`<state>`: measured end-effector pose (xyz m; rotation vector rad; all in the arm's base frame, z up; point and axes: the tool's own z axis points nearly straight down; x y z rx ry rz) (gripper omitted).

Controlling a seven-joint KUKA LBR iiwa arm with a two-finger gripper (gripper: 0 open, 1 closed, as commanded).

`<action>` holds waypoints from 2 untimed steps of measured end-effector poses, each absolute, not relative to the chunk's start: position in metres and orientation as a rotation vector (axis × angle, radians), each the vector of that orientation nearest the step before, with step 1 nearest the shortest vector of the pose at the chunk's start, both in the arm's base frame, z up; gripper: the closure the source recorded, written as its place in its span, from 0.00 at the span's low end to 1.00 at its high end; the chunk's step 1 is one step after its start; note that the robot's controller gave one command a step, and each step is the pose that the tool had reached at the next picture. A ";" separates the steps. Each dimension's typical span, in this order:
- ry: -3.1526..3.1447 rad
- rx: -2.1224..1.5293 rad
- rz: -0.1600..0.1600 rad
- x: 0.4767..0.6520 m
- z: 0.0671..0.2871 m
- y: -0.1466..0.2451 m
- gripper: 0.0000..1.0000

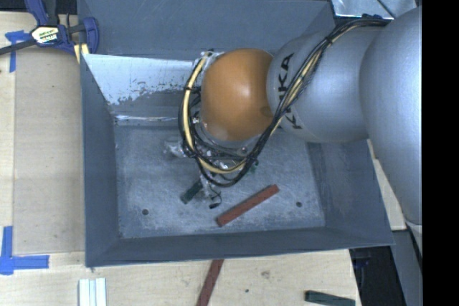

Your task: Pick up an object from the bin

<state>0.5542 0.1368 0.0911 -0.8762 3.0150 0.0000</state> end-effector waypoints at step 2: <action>3.056 -0.693 0.003 0.565 0.073 0.139 1.00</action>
Offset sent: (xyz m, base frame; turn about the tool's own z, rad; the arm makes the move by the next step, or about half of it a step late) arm 0.0000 0.0000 0.0000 0.0000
